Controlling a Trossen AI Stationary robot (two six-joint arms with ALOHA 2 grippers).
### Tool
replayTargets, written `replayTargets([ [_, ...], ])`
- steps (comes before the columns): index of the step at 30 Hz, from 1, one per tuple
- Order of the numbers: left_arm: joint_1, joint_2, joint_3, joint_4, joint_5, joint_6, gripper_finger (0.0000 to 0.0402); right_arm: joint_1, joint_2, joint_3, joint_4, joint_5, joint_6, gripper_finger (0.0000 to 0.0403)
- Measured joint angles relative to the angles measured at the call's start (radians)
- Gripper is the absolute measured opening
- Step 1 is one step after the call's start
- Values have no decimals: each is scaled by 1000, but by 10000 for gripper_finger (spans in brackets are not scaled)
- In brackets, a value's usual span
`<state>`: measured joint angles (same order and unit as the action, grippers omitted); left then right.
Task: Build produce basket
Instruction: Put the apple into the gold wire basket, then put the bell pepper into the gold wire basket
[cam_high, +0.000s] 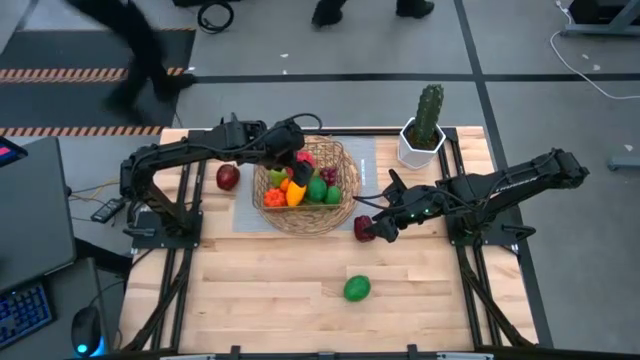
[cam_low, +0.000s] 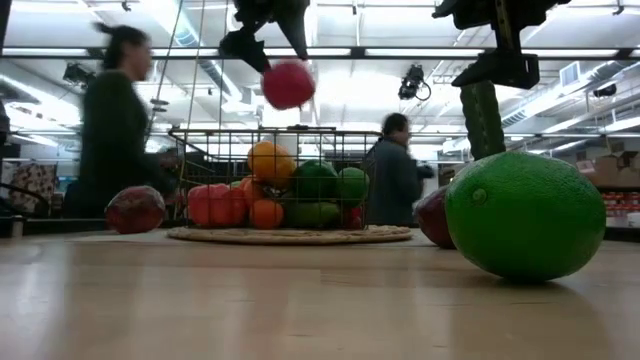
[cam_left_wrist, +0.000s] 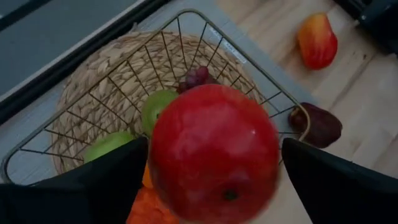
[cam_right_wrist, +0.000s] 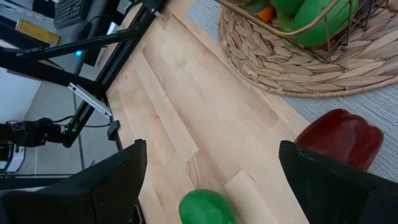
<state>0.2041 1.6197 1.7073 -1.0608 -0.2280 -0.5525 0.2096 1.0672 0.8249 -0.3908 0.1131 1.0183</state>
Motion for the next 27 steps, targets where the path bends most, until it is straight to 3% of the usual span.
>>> replayTargets([
  [5, 7, 15, 0, -8, 38, 0, 398, 0, 0, 0, 0, 2, -16, 368],
  [17, -14, 14, 4, -114, 41, -39, 398, 0, 5, 0, -72, 27, -19, 368],
  [23, -56, 9, 100, -143, 43, -81, 398, 0, 47, -1, -211, 60, -18, 368],
  [27, -84, 7, 215, -136, 42, -112, 395, 0, 94, 0, -194, 59, -6, 368],
])
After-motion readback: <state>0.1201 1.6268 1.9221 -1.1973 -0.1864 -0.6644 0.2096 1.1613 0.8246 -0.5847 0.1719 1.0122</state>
